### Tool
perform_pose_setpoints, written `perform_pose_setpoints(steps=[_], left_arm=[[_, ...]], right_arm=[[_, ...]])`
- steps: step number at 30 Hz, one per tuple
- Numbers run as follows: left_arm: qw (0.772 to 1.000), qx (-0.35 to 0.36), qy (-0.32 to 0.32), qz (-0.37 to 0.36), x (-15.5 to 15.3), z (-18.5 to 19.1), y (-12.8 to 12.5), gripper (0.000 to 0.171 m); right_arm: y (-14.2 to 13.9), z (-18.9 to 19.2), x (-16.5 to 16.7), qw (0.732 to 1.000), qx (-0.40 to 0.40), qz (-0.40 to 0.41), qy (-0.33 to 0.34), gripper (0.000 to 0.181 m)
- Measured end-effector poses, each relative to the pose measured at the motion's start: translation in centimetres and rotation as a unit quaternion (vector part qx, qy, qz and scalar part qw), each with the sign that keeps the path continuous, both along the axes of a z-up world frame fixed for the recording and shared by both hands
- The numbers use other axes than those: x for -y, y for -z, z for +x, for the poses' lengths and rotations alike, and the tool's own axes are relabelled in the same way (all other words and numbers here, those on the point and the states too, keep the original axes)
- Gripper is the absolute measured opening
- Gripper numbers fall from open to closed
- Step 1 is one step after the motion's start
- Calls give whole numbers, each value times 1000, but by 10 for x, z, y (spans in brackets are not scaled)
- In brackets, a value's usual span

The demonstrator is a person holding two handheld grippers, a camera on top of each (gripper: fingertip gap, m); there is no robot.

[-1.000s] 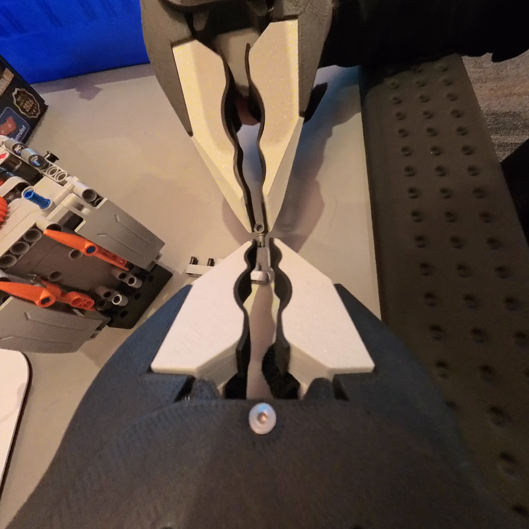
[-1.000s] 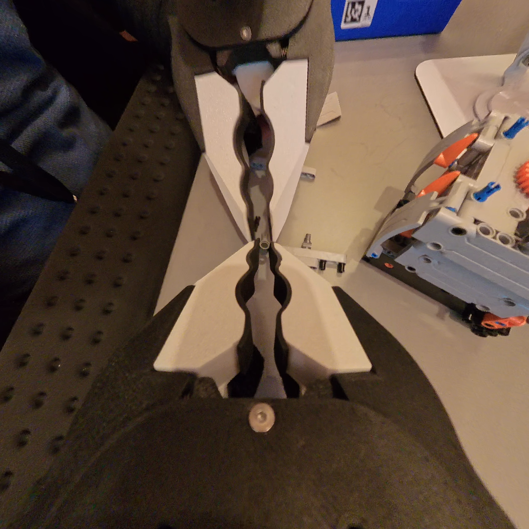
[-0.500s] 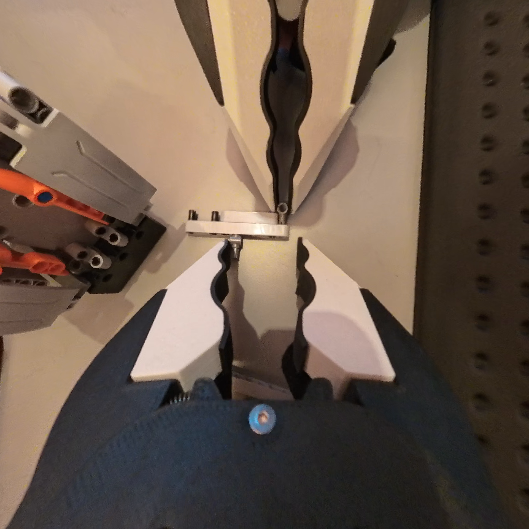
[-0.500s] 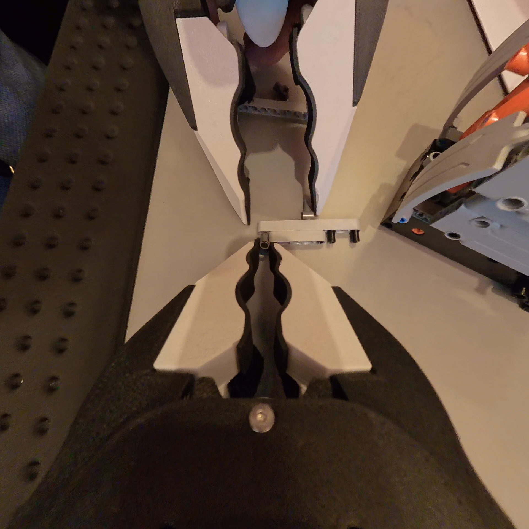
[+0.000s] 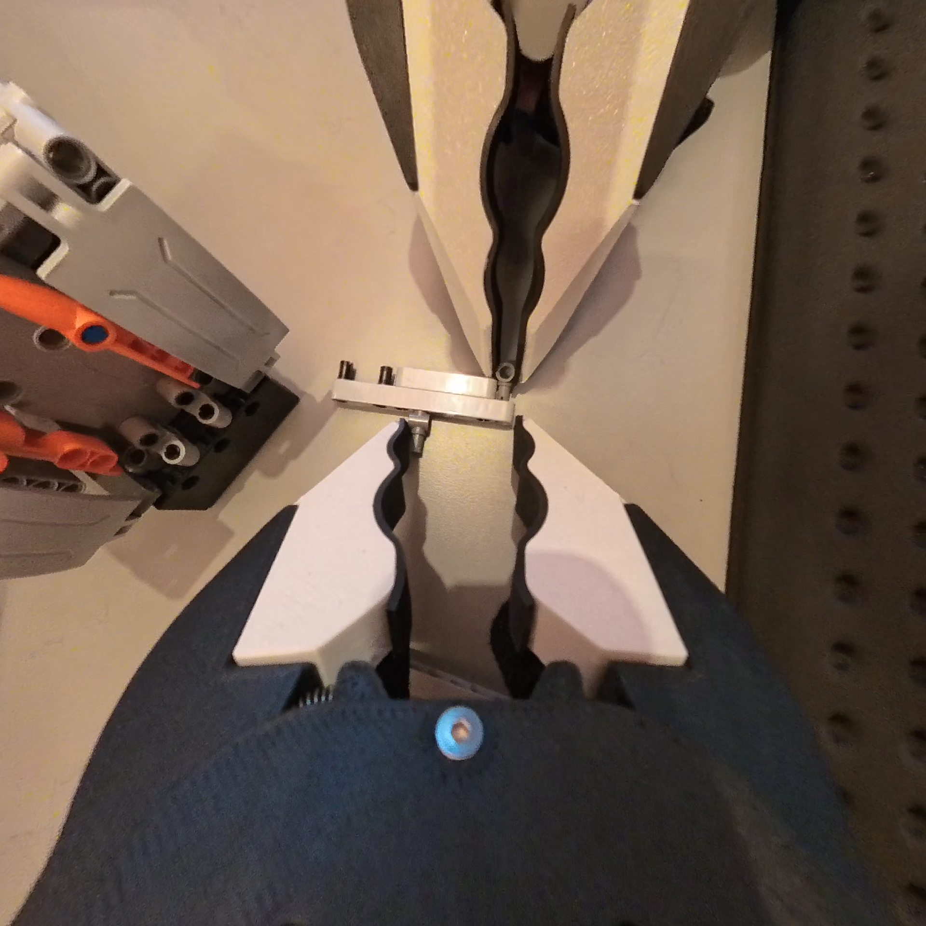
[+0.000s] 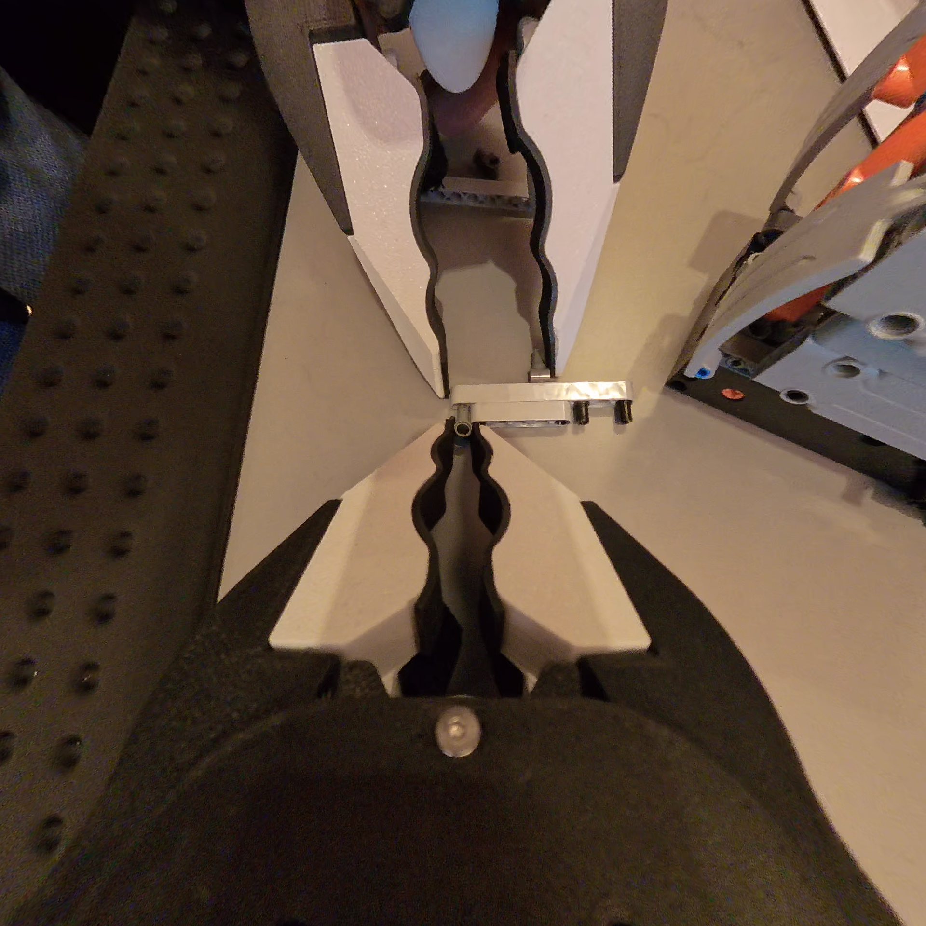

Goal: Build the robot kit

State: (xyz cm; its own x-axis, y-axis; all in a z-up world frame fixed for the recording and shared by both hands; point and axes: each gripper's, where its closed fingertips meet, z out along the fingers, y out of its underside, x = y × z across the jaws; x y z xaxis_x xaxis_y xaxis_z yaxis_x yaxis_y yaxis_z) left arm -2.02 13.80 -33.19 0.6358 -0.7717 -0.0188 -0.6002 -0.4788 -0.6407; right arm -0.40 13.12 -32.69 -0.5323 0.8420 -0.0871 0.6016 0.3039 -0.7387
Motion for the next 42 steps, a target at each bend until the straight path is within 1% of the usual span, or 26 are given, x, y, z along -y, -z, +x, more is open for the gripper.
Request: perform_pose_setpoints(steps=[11, 20, 23, 29, 33, 42], left_arm=[[1000, -7, -2, 0, -1, 2, 0, 39], [1000, -1, -7, 10, -1, 3, 0, 39], [1000, 4, -11, 14, -3, 3, 0, 39], [1000, 9, -14, 20, -3, 4, 0, 39], [1000, 11, -14, 21, -4, 4, 0, 39], [1000, 13, -14, 19, -4, 5, 0, 39]], right_arm=[[1, 1, 2, 1000, -4, 11, -2, 4], [0, 2, 1, 999, -23, 31, 2, 3], [-1, 2, 0, 1000, -21, 20, 7, 3], [-1, 3, 0, 999, -25, 23, 7, 3], [1, 4, -1, 1000, -8, 5, 11, 4], [3, 5, 1, 999, -14, 31, 5, 4]])
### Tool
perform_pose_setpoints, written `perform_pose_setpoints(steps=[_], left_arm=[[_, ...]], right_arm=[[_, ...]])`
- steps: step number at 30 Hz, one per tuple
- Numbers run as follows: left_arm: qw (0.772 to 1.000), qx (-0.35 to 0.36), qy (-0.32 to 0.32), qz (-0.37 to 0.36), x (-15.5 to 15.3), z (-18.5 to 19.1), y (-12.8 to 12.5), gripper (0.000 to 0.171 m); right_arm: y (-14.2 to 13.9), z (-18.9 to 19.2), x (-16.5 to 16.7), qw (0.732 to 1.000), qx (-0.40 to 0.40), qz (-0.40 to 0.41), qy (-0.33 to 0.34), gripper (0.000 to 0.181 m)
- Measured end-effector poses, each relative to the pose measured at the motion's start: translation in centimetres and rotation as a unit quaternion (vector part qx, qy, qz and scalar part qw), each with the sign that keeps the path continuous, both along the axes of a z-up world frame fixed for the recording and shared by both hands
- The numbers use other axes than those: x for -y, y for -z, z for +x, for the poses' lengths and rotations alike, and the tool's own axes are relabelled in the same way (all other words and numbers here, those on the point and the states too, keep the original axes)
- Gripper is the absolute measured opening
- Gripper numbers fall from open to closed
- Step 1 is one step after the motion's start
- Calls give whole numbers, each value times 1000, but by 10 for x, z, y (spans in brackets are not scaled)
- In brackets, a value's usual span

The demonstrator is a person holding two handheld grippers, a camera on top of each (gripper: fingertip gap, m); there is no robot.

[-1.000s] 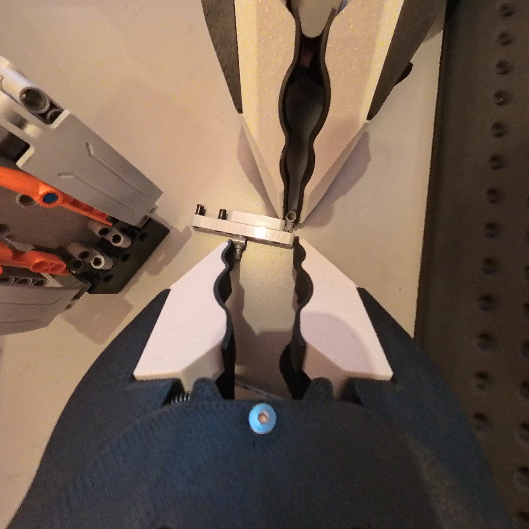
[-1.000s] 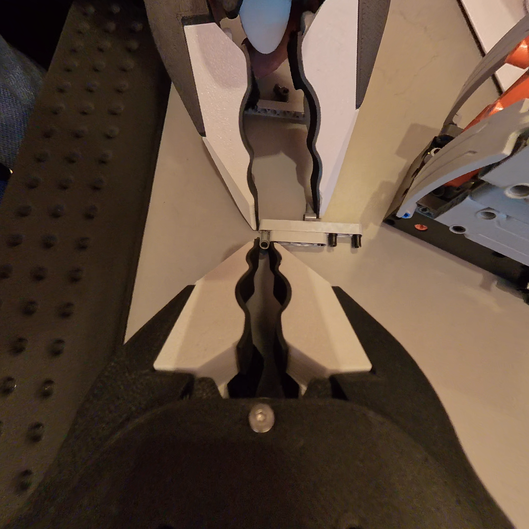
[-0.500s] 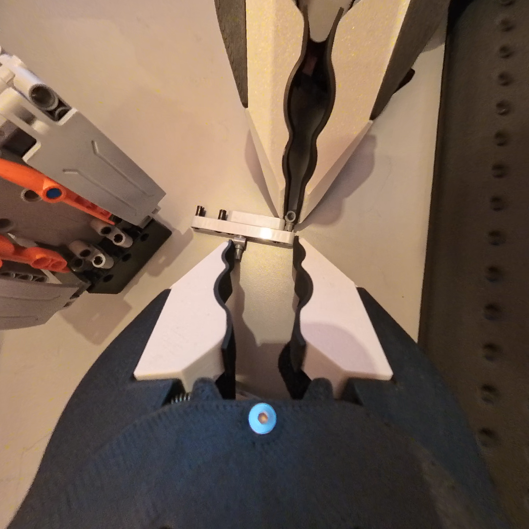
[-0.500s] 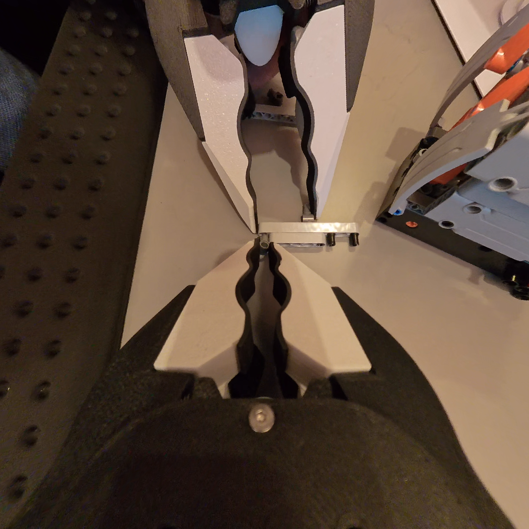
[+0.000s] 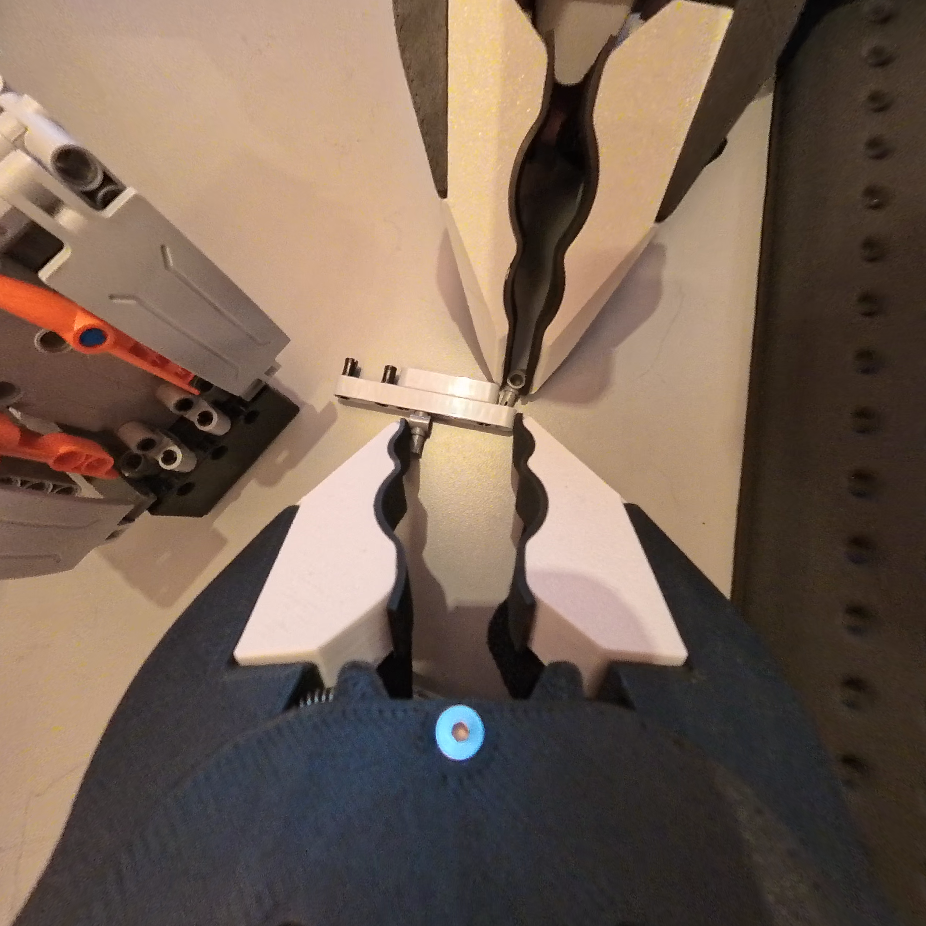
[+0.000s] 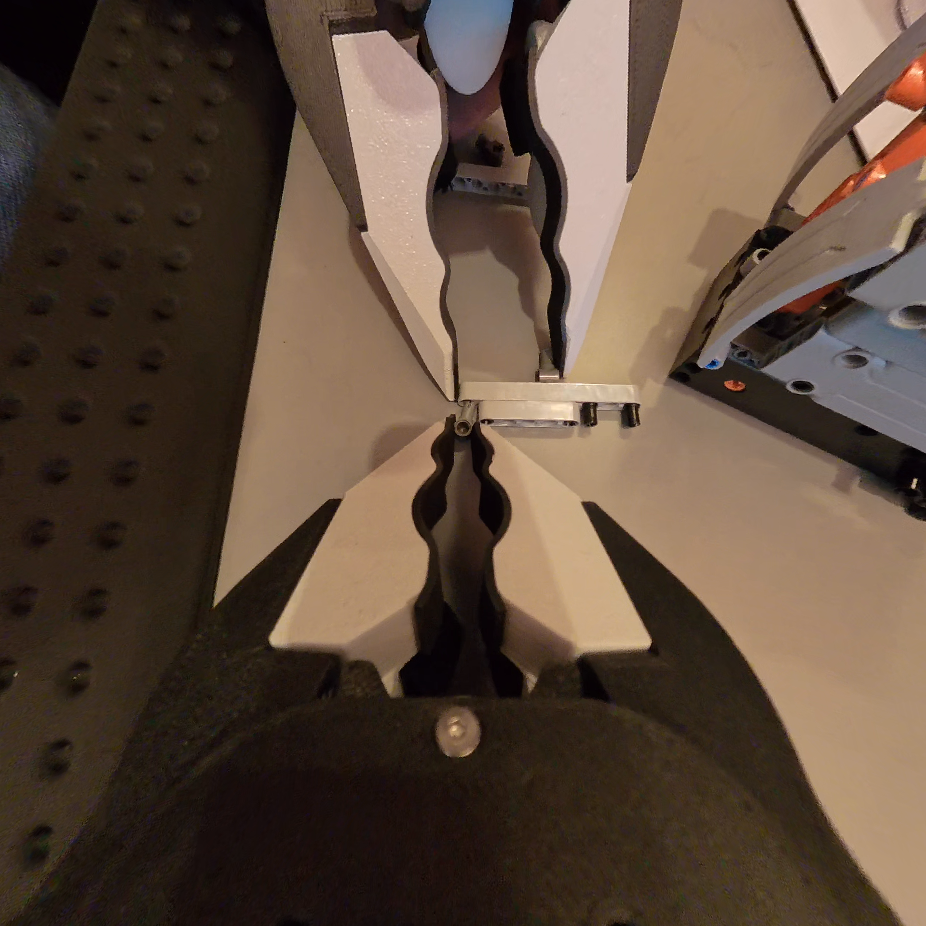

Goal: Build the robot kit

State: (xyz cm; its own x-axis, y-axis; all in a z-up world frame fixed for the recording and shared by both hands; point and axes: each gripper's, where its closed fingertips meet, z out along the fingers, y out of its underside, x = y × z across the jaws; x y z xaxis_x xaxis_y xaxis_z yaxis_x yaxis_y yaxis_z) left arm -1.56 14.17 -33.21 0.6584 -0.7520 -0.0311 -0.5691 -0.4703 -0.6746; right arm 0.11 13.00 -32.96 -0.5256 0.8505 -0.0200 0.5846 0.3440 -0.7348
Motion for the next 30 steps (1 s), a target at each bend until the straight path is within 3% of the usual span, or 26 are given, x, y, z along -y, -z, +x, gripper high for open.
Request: perform_pose_setpoints(steps=[20, 30], left_arm=[[1000, 0, 27, 9, -2, 2, -1, 39], [1000, 0, 22, 8, -2, 2, -1, 40]], right_arm=[[0, -2, 3, 995, 10, 44, -87, 3], [1, -4, 4, 996, 19, 46, -78, 3]])
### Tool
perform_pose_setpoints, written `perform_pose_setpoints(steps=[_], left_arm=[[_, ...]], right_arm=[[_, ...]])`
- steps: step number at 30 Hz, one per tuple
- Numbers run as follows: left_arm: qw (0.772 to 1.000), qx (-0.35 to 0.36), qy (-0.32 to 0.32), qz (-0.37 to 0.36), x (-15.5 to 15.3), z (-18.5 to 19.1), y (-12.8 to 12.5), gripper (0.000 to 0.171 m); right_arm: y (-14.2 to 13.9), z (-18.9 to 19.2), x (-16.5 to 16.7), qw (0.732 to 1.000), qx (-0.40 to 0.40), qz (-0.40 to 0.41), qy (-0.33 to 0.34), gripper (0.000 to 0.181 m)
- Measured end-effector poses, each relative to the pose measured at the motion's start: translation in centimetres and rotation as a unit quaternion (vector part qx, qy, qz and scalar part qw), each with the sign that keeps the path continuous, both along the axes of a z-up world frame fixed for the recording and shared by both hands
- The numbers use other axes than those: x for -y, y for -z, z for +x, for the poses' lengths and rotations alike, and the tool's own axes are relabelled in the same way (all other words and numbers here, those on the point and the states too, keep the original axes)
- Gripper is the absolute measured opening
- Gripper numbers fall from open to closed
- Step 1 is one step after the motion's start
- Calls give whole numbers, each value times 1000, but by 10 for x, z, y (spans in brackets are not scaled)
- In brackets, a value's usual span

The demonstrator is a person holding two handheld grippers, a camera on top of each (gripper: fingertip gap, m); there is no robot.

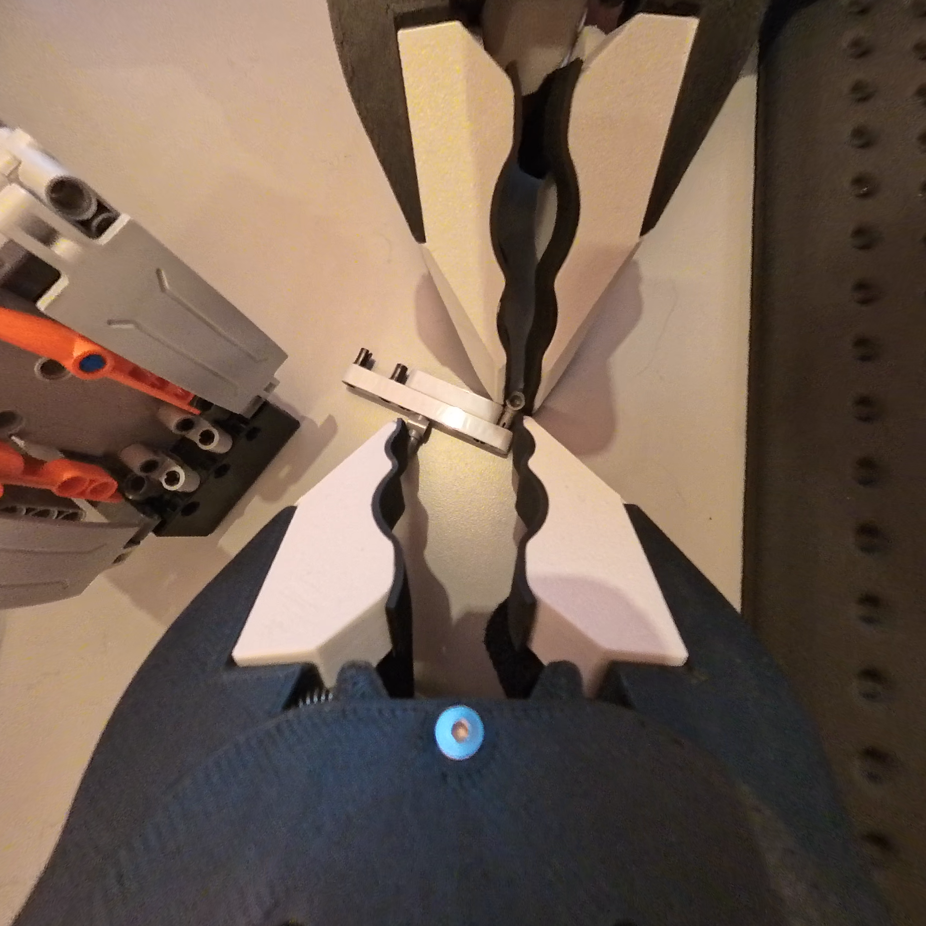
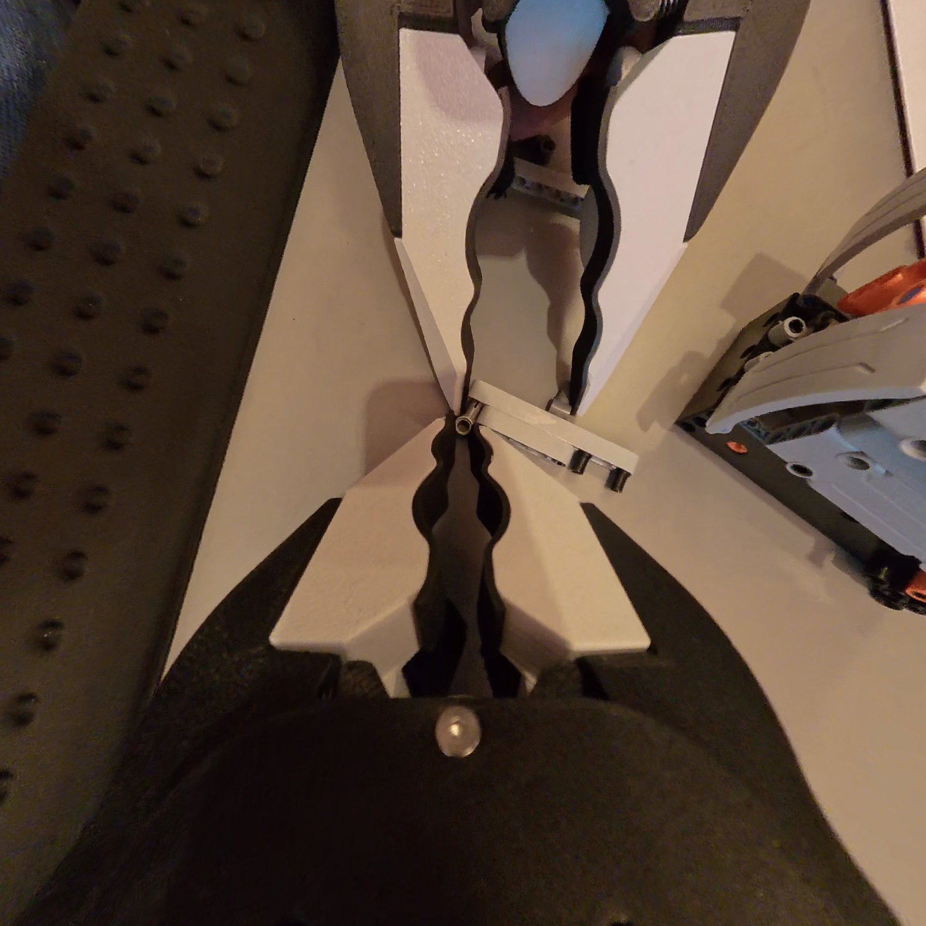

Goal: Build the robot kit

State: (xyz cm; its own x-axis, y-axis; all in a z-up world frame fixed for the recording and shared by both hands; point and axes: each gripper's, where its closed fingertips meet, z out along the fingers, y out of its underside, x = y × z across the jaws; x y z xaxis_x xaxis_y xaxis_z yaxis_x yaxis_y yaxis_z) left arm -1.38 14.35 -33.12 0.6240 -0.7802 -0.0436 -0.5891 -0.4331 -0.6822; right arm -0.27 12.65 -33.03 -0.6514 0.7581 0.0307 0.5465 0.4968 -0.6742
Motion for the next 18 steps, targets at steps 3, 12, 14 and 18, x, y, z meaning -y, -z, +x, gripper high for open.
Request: perform_pose_setpoints(steps=[3, 12, 14, 18], left_arm=[[1000, -2, 1, -2, 0, -1, 0, 40], [999, 5, 31, -36, 10, -4, 0, 40], [999, 0, 26, -37, 9, -4, 0, 39], [999, -3, 24, -26, 8, -3, 0, 39]], right_arm=[[0, -1, 0, 1000, -7, -3, 6, 4], [0, 2, 4, 1000, -11, -6, 2, 4], [0, 3, 4, 1000, -13, -5, 2, 4], [0, 3, 2, 1000, -15, 1, 3, 4]])
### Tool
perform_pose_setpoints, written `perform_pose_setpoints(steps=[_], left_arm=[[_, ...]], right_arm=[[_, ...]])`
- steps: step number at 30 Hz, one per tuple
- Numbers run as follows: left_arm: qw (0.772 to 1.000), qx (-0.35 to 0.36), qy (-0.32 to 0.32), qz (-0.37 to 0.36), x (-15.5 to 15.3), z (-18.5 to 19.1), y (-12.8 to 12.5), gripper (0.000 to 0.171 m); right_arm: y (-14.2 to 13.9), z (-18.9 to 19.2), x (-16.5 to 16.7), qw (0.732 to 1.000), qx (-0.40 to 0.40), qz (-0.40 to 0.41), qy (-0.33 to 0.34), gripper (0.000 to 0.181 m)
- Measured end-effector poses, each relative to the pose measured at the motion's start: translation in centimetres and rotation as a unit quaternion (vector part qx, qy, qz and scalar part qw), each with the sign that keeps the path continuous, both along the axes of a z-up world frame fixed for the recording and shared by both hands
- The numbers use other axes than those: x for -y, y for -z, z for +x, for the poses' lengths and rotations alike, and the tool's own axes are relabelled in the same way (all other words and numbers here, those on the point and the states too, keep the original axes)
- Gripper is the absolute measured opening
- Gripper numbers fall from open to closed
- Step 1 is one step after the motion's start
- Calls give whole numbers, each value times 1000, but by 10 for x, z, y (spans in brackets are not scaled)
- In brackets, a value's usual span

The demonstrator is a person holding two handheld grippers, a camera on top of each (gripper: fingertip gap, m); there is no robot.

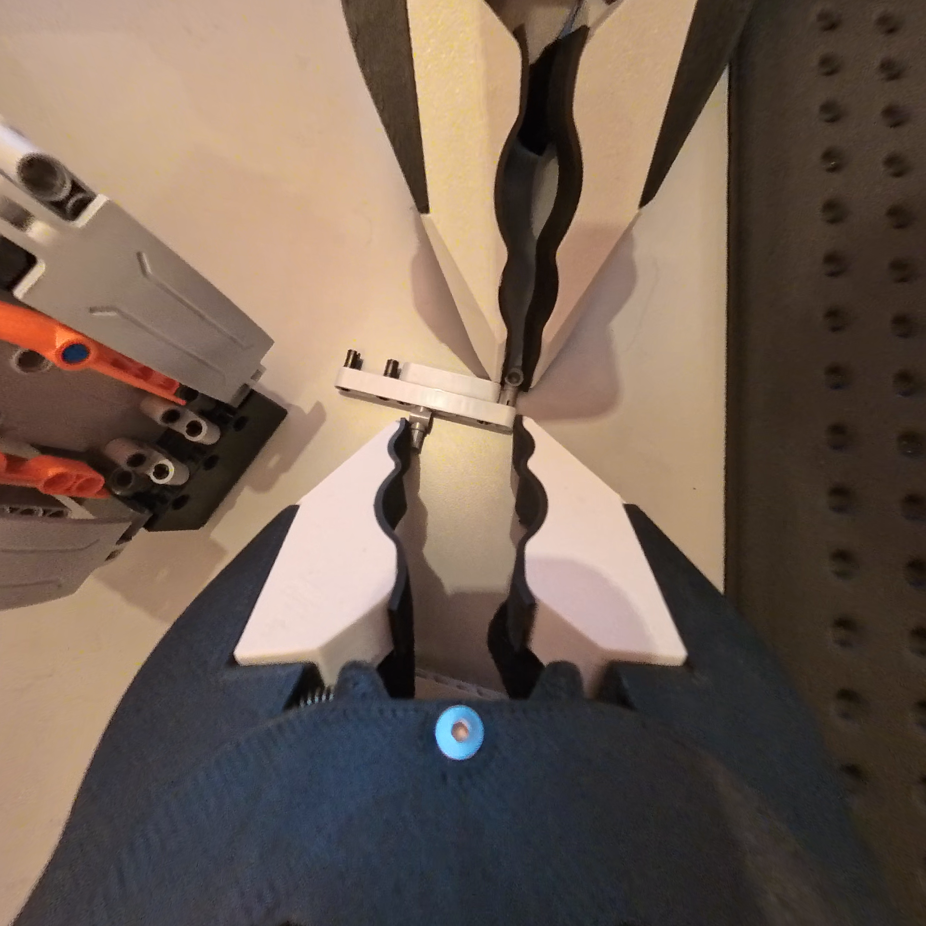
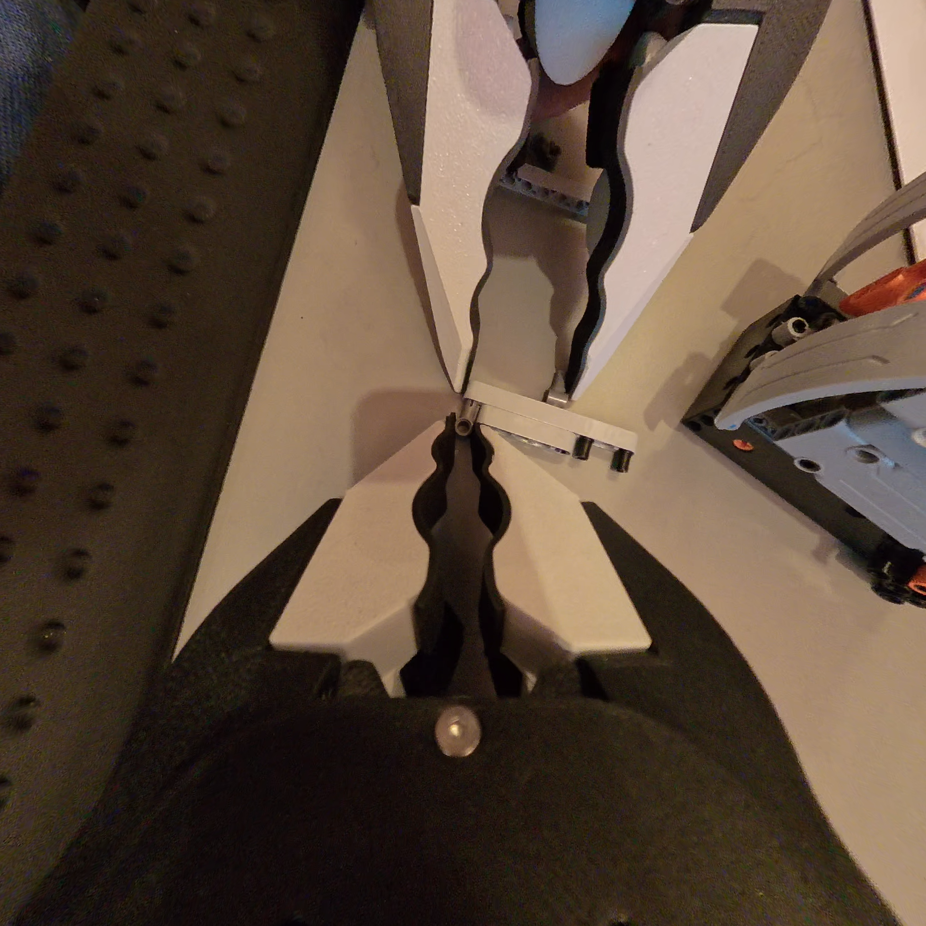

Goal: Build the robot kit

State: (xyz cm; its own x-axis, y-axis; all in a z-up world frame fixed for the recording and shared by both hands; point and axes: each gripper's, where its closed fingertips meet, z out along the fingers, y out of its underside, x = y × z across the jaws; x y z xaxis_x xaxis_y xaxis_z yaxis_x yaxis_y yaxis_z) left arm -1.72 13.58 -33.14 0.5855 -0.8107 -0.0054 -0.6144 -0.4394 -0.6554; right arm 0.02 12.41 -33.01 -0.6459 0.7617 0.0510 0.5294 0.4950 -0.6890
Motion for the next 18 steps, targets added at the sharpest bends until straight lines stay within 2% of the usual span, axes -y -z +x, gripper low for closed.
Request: perform_pose_setpoints(steps=[18], left_arm=[[1000, -4, -5, 14, -1, 2, 1, 39]], right_arm=[[0, 0, 2, 999, 10, 35, 9, 2]])
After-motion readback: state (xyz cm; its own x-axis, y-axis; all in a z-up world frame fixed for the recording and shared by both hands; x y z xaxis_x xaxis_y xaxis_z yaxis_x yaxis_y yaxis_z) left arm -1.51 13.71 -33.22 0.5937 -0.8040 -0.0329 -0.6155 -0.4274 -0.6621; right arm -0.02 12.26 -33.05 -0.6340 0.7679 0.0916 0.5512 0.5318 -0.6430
